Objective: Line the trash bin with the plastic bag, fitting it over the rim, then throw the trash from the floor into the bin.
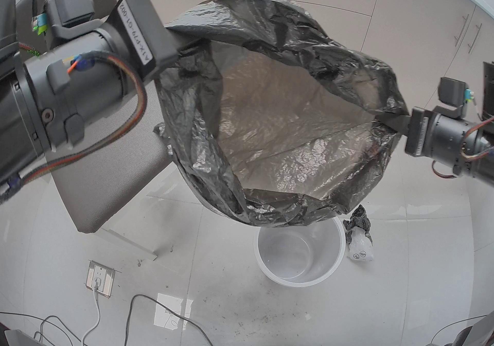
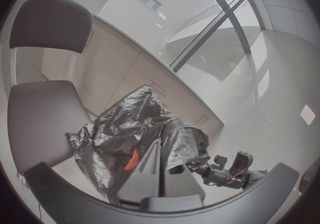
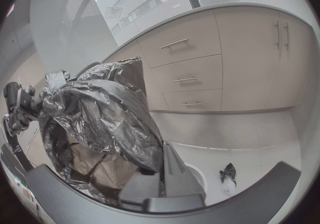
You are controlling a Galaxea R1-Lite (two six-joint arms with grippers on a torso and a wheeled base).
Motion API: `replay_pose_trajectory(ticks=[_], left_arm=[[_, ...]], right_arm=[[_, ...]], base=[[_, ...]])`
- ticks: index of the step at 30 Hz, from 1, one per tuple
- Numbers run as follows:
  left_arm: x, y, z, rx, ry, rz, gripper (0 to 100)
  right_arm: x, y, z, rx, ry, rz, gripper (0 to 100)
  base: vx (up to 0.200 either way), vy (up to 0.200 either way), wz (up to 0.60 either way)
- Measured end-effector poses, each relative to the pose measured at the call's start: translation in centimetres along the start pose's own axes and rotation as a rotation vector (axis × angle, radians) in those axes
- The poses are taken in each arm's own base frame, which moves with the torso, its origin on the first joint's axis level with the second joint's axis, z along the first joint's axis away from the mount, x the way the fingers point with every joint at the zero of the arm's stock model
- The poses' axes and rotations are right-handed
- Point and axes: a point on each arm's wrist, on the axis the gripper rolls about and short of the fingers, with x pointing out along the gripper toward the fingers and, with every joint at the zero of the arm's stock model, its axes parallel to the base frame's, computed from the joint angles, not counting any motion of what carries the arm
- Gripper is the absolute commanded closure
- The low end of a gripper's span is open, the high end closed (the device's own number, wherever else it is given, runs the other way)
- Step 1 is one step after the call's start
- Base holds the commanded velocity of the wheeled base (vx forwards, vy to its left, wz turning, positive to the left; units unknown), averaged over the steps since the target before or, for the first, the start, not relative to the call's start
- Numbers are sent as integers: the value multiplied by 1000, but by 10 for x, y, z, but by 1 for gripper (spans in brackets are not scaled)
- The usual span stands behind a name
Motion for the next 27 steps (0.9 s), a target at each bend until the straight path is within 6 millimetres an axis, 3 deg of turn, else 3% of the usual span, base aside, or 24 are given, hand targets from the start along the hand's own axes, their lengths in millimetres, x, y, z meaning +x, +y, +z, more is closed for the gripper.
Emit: replay_pose_trajectory(ticks=[6, 12, 18, 27], left_arm=[[3, -13, -16, -24, 52, -66, 100], [8, -18, -33, -64, 111, -84, 100], [12, -12, -55, -97, 193, -79, 100], [18, 8, -80, -176, 289, -18, 100]], right_arm=[[-50, 1, 22, 4, -17, 6, 100], [-78, -1, 25, 48, 3, 8, 100], [-89, -5, 19, 74, 10, 2, 100], [-86, -12, -14, 66, 112, -30, 100]], base=[[0, 0, 0], [0, 0, 0], [0, 0, 0], [0, 0, 0]])
